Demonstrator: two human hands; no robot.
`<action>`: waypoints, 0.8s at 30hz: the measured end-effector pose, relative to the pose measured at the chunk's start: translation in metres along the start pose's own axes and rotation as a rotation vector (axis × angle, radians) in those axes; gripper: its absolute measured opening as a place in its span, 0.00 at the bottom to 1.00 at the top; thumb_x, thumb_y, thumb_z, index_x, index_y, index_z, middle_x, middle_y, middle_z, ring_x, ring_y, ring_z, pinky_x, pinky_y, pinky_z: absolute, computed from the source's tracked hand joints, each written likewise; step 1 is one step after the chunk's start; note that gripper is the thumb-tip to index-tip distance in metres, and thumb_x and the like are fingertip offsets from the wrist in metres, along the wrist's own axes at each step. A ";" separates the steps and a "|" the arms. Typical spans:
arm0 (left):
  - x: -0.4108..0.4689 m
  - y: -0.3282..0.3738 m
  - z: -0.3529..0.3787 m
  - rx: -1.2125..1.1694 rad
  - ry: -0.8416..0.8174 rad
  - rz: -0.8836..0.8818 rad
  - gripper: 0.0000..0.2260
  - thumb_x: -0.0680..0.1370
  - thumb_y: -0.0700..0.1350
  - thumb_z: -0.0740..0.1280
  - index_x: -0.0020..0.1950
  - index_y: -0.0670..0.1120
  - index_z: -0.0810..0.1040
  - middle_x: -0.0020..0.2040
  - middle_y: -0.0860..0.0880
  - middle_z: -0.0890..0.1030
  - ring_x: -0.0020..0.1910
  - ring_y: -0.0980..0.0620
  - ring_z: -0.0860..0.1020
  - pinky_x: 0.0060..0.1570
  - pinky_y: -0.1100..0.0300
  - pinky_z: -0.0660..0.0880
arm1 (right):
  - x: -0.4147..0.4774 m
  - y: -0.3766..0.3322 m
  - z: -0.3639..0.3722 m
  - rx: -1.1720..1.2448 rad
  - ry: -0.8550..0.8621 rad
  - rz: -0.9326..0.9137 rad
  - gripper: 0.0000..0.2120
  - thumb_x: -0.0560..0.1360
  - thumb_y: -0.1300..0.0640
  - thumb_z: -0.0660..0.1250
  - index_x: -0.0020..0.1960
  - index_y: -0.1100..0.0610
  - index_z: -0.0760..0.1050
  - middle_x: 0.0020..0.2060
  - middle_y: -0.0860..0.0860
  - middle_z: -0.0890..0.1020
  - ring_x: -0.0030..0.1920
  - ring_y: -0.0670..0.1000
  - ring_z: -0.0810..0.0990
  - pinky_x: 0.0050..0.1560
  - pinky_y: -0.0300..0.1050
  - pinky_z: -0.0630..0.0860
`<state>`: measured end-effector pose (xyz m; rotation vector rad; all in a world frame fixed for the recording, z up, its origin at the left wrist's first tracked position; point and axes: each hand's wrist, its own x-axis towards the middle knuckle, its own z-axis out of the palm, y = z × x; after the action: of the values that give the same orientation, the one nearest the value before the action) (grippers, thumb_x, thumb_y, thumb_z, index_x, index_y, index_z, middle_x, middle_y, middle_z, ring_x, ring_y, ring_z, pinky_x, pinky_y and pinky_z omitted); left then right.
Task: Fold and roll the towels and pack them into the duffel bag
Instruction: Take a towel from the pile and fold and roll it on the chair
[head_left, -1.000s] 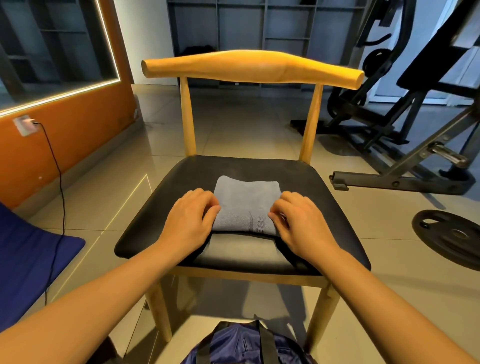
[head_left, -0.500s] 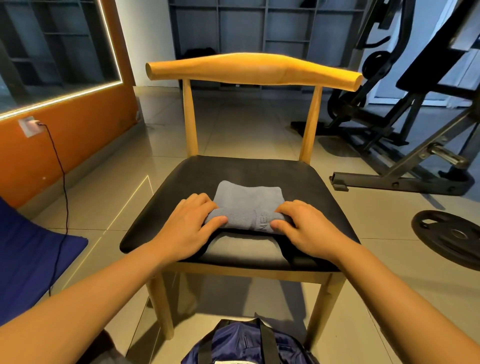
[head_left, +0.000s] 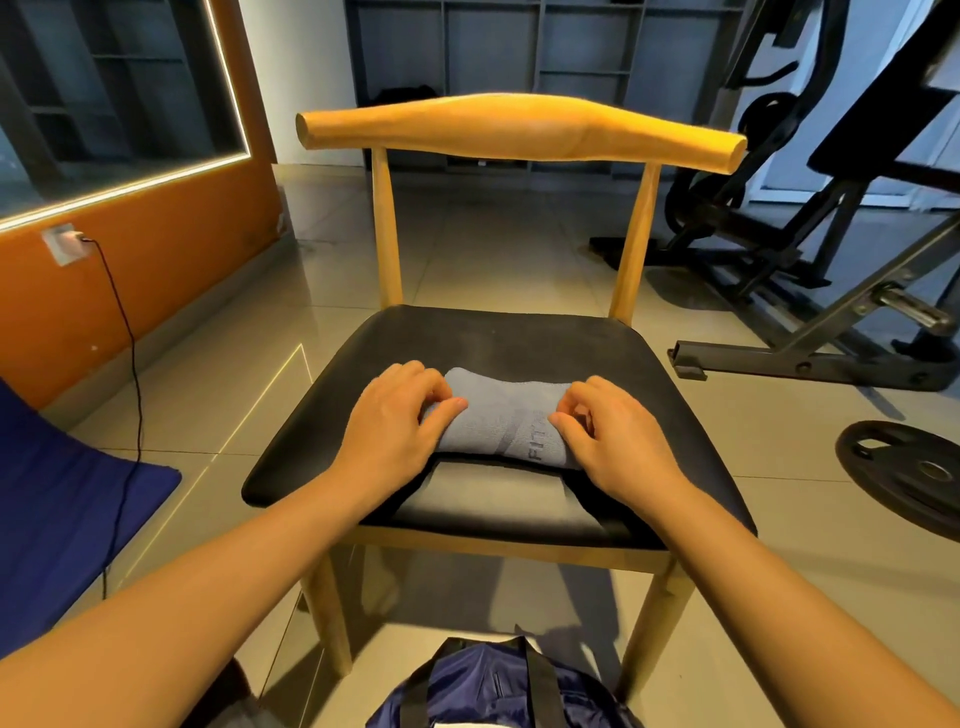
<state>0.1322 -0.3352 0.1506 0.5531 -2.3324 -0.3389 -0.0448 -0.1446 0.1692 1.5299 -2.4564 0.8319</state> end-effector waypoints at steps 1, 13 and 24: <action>-0.002 0.002 -0.001 0.033 0.034 0.067 0.12 0.81 0.57 0.66 0.45 0.50 0.80 0.44 0.55 0.78 0.43 0.55 0.73 0.45 0.51 0.76 | 0.000 0.002 0.002 -0.023 0.017 -0.007 0.10 0.81 0.48 0.65 0.44 0.51 0.75 0.40 0.46 0.75 0.43 0.50 0.74 0.42 0.47 0.71; -0.003 -0.009 0.002 -0.057 -0.238 0.020 0.18 0.84 0.58 0.52 0.60 0.52 0.77 0.58 0.56 0.77 0.56 0.56 0.73 0.60 0.49 0.73 | -0.013 0.002 -0.007 -0.137 -0.151 -0.131 0.21 0.78 0.34 0.61 0.57 0.50 0.75 0.51 0.46 0.79 0.50 0.49 0.76 0.53 0.47 0.74; 0.044 -0.001 0.016 0.096 -0.403 -0.123 0.18 0.86 0.49 0.51 0.55 0.45 0.79 0.56 0.49 0.75 0.55 0.48 0.72 0.60 0.48 0.69 | 0.003 -0.005 0.000 -0.166 -0.024 -0.215 0.11 0.83 0.48 0.60 0.62 0.50 0.74 0.56 0.48 0.75 0.53 0.52 0.74 0.55 0.51 0.72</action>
<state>0.0927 -0.3558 0.1645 0.7331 -2.7194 -0.4299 -0.0416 -0.1489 0.1725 1.7106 -2.2590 0.5611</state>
